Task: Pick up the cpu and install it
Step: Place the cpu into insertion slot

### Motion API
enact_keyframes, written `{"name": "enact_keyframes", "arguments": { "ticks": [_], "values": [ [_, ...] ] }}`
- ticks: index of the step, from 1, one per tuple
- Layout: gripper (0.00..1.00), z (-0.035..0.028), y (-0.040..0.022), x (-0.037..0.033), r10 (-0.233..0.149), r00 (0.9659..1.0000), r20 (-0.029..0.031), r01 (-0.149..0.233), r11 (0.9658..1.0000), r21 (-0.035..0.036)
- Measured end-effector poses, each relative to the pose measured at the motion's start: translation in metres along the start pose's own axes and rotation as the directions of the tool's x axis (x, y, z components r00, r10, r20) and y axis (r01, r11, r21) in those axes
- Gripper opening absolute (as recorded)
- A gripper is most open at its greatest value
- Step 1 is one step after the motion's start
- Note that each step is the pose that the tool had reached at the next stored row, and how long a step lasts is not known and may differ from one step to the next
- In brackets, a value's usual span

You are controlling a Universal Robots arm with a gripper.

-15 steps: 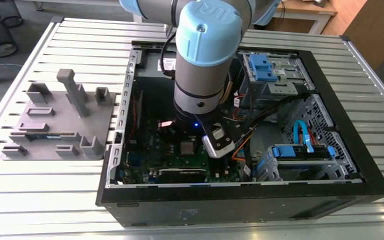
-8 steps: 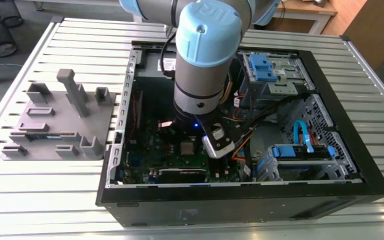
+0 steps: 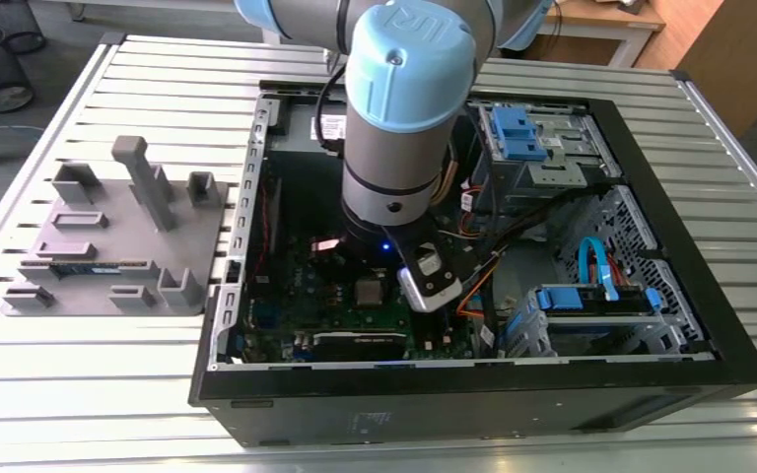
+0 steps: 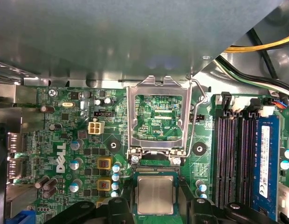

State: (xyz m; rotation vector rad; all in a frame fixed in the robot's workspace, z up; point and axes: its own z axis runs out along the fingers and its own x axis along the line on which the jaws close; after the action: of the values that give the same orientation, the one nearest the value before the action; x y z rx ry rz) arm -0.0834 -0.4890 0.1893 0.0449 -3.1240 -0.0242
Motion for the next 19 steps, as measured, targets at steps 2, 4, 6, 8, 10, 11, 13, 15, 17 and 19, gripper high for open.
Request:
{"name": "enact_keyframes", "arguments": {
  "ticks": [2,4,6,8,10,11,13,15,17,19],
  "values": [
    [0.47,0.0,0.0,0.0003,0.0,1.0,0.0001,0.0,1.0,0.0004],
    [0.47,0.0,0.0,0.0006,0.0,1.0,-0.0001,0.0,1.0,0.0011],
    [0.47,0.0002,0.0,0.0006,0.001,1.0,-0.0001,-0.001,1.0,0.002],
    [0.47,0.0006,0.0,0.0006,0.002,1.0,-0.0002,-0.002,1.0,0.003],
    [0.47,0.0006,-0.0001,0.0006,0.002,1.0,-0.0002,-0.002,1.0,0.0031],
    [0.47,0.0006,0.0,0.0006,0.002,1.0,-0.0002,-0.002,1.0,0.0031],
    [0.47,0.001,0.0002,0.0006,0.002,1.0,-0.0001,-0.002,1.0,0.0033],
    [0.47,0.0012,0.0008,0.0006,0.003,1.0,-0.0002,-0.003,1.0,0.0033],
    [0.47,0.0013,0.0009,0.0006,0.004,1.0,-0.0002,-0.004,1.0,0.0031],
    [0.47,0.0014,0.001,0.0006,0.007,1.0,-0.0001,-0.007,1.0,0.003]
  ]
}}
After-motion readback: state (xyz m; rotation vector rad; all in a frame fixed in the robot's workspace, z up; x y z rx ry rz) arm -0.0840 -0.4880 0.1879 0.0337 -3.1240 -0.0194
